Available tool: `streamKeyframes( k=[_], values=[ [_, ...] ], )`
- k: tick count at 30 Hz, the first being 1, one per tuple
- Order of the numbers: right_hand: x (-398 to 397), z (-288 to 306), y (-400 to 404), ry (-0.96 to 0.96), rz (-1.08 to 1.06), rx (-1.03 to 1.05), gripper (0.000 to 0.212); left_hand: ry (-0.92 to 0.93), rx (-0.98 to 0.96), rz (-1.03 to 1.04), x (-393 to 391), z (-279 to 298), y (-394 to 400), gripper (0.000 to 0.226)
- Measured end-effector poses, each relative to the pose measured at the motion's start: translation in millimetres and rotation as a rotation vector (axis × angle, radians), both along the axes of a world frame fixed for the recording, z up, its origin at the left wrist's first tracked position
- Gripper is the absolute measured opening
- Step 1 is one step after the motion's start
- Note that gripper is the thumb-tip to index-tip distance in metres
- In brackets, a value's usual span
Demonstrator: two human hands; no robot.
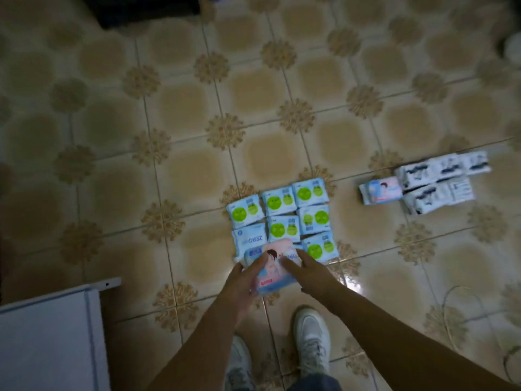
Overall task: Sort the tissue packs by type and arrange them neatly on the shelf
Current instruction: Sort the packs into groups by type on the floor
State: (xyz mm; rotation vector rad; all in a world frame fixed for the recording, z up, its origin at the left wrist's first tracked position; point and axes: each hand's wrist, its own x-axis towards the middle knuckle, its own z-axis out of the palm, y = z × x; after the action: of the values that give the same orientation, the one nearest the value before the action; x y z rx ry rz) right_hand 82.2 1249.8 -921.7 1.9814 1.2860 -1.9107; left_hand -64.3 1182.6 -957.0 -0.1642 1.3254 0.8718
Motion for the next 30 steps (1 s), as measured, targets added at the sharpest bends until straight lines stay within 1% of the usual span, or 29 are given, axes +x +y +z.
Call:
streamKeyframes(
  k=[2, 3, 4, 6, 8, 10, 14, 18, 20, 22, 23, 24, 27, 28, 30],
  values=[
    [23.8, 51.1, 14.2, -0.004, -0.127, 0.009, 0.038, 0.0, 0.014, -0.055, 23.7, 51.6, 20.8, 0.058],
    [38.1, 71.7, 20.8, 0.007, -0.192, -0.001, 0.042, 0.01, 0.023, -0.086, 37.0, 74.2, 30.7, 0.057],
    [53.6, 88.9, 26.4, 0.015, -0.244, -0.005, 0.047, 0.023, 0.029, -0.116, 51.9, 95.8, 39.9, 0.055],
    [87.2, 112.3, 36.4, 0.012, -0.335, 0.007, 0.051, 0.059, 0.011, -0.195, 83.7, 132.0, 59.4, 0.042],
    [123.7, 124.7, 44.6, -0.005, -0.4, 0.039, 0.046, 0.093, -0.022, -0.274, 118.6, 152.3, 78.3, 0.031],
    [159.9, 123.3, 51.6, -0.006, -0.438, 0.059, 0.039, 0.106, -0.06, -0.323, 150.8, 152.7, 92.7, 0.03],
    [233.4, 87.1, 64.6, 0.026, -0.501, -0.011, 0.036, 0.125, -0.1, -0.434, 213.2, 118.9, 112.2, 0.036],
    [294.0, 43.1, 81.4, 0.126, -0.573, -0.167, 0.031, 0.15, -0.123, -0.511, 270.3, 69.1, 132.2, 0.038],
    [317.2, 20.9, 88.0, 0.122, -0.654, -0.18, 0.038, 0.167, -0.166, -0.558, 295.0, 50.7, 140.8, 0.041],
    [337.1, -3.2, 102.6, 0.062, -0.695, -0.134, 0.052, 0.169, -0.202, -0.566, 315.8, 31.2, 157.6, 0.046],
    [346.6, -12.5, 111.8, 0.03, -0.684, -0.098, 0.055, 0.215, -0.214, -0.577, 324.5, 22.6, 168.4, 0.046],
    [356.2, -22.9, 122.4, -0.002, -0.662, -0.058, 0.055, 0.314, -0.212, -0.616, 331.2, 10.8, 179.2, 0.047],
    [380.0, -49.7, 149.8, -0.074, -0.607, 0.039, 0.055, 0.717, -0.129, -0.903, 337.9, -25.6, 206.0, 0.057],
    [386.5, -59.0, 155.7, -0.085, -0.584, 0.059, 0.054, 0.786, -0.079, -0.967, 340.0, -39.9, 213.2, 0.06],
    [396.5, -88.2, 165.0, -0.112, -0.523, 0.084, 0.053, 0.856, -0.023, -1.044, 342.6, -71.9, 227.6, 0.063]
  ],
)
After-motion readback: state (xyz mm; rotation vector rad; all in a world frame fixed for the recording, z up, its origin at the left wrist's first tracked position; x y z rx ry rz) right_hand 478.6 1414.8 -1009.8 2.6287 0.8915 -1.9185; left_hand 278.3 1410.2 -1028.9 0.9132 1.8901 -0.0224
